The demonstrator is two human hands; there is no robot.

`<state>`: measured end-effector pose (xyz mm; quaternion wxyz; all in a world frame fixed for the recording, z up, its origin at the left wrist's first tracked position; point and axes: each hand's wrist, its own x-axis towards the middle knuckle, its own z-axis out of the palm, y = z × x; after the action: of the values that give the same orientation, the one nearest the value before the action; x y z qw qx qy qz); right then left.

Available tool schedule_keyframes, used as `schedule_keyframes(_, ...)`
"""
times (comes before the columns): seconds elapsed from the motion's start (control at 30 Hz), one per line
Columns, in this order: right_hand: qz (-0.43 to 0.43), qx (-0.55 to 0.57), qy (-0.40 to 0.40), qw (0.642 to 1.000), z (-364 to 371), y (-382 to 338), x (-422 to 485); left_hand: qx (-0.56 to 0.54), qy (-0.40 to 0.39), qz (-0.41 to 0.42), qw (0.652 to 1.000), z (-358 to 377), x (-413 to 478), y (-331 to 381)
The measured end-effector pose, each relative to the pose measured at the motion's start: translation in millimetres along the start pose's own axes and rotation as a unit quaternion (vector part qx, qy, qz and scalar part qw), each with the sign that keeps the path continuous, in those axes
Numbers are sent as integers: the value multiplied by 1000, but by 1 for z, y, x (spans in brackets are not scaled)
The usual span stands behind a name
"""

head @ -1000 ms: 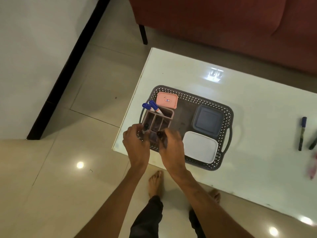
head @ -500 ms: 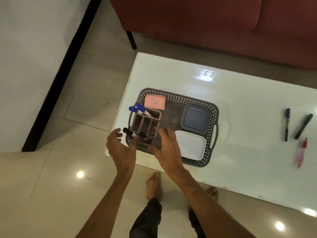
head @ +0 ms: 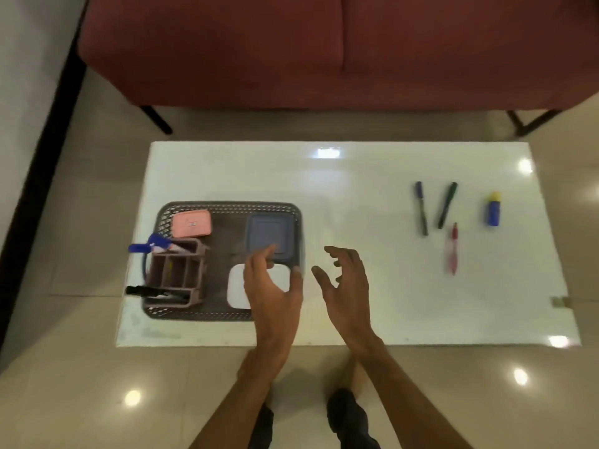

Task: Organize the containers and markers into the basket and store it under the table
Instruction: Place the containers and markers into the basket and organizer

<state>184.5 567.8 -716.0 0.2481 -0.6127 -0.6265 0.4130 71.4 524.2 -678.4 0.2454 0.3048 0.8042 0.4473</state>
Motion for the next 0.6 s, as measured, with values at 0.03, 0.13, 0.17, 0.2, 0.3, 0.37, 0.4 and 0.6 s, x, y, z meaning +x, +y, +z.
schedule_keyframes(0.03,11,4,13,1000,-13,7,3,-2,-28,0,1000,18,-3,8)
schedule_keyframes(0.13,42,25,55,997,-61,33,12,-2,-102,26,994,76,-15,30)
schedule_keyframes(0.17,50,30,67,996,-77,43,15,0,-121,39,992,94,-19,36)
schedule_keyframes(0.2,58,33,77,995,-90,50,18,3,-139,48,989,108,-21,40)
schedule_keyframes(0.3,83,40,112,989,-132,81,28,22,-196,68,978,156,-31,52)
schedule_keyframes(0.37,99,37,129,986,-155,100,35,36,-228,77,970,184,-35,56)
schedule_keyframes(0.4,106,34,137,984,-166,111,38,42,-241,80,966,198,-37,58)
schedule_keyframes(0.6,145,6,171,974,-211,166,64,99,-280,65,953,271,-34,58)
